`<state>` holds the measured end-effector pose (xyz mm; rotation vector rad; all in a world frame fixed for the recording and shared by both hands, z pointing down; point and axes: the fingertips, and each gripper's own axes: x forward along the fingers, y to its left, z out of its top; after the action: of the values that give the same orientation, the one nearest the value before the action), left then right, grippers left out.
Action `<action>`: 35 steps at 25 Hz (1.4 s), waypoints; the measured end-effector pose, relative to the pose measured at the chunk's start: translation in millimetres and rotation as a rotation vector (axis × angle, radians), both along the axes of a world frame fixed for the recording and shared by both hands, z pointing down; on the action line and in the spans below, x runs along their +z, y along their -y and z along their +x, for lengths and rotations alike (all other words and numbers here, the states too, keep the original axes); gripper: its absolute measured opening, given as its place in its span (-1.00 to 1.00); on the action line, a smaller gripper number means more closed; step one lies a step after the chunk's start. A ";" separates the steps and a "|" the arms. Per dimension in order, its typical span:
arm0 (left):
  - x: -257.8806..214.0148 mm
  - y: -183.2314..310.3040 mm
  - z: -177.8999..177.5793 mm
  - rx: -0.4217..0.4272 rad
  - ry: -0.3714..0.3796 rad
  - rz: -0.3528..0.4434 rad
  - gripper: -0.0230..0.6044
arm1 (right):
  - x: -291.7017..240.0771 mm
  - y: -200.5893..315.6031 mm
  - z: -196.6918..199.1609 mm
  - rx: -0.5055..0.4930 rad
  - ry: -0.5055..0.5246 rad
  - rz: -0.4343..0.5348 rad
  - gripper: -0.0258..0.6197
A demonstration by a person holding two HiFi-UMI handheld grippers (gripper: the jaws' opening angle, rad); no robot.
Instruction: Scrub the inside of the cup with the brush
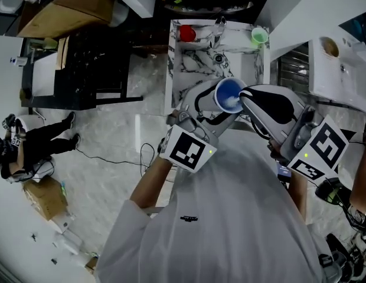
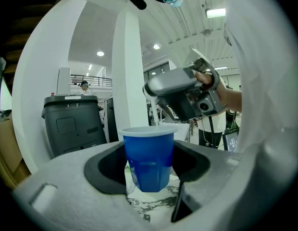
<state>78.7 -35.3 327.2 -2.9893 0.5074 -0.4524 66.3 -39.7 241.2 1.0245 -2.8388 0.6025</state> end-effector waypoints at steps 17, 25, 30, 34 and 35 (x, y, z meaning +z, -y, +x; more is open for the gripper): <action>9.8 -15.7 16.9 0.043 0.000 -0.019 -0.05 | 22.1 13.8 -2.5 0.049 -0.086 0.008 -0.84; 13.2 -12.2 4.7 0.028 0.007 -0.024 -0.05 | 29.4 -0.8 -9.2 -0.015 -0.095 -0.065 -0.84; 10.0 -17.1 2.0 0.035 0.003 -0.023 -0.05 | 29.9 5.4 4.0 0.055 -0.142 -0.043 -0.84; 10.9 -22.8 2.3 0.042 0.007 -0.025 -0.05 | 29.5 3.5 -4.8 0.035 -0.134 -0.020 -0.84; 11.2 -23.0 1.9 0.041 0.007 -0.025 -0.05 | 29.3 2.1 -8.1 0.022 -0.130 -0.021 -0.84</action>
<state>80.6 -12.4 338.4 -3.0147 0.4427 -0.4694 58.2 -41.8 270.6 1.0527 -2.7072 0.5447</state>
